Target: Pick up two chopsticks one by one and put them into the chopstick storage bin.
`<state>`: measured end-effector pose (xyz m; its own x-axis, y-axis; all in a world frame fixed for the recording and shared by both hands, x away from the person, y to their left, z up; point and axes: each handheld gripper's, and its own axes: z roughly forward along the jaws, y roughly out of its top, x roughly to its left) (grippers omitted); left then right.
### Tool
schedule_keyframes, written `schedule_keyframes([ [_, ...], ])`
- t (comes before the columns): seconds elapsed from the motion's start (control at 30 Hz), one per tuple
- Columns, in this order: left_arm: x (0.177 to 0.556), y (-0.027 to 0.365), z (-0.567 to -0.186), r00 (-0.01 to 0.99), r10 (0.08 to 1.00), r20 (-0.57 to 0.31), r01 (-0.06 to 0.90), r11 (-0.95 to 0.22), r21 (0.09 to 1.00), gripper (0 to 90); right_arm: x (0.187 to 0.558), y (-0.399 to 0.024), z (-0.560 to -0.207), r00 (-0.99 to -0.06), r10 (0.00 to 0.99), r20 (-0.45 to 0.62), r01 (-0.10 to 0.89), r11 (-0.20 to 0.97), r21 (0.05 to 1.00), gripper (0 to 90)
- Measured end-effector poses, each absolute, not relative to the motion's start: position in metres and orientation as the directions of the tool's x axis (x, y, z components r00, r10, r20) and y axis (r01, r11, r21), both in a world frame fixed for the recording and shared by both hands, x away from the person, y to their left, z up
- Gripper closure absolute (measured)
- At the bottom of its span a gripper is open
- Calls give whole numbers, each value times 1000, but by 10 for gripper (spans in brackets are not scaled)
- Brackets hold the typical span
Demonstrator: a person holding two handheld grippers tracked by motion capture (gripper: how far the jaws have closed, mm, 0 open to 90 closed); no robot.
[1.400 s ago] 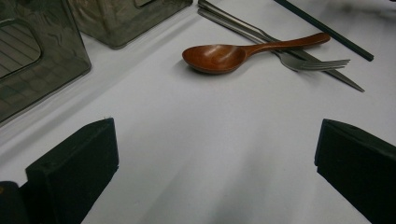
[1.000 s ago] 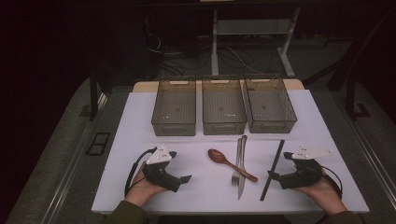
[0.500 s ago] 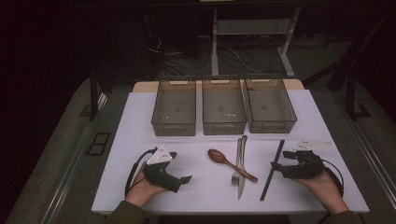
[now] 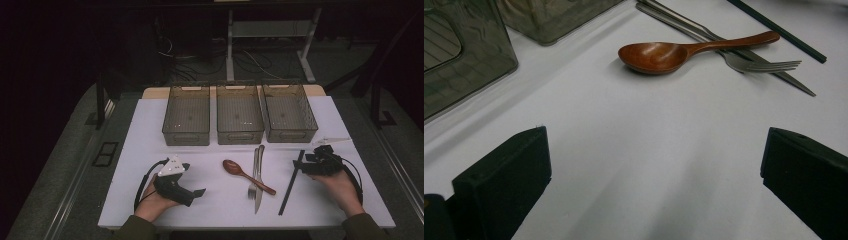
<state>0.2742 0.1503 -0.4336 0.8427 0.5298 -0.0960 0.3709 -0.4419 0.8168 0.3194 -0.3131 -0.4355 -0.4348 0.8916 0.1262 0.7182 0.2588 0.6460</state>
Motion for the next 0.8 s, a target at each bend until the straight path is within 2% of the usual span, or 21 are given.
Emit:
schedule_keyframes([
  [0.57, 275, 150, -435, 844, 528, -98, 374, -446, 813, 0, 352, -317, -442, -333, 937, 108, 773, 206, 600, 505],
  [0.8, 275, 150, -435, 845, 526, -96, 372, -450, 812, 0, 352, -314, -442, -336, 939, 70, 769, 230, 597, 546],
])
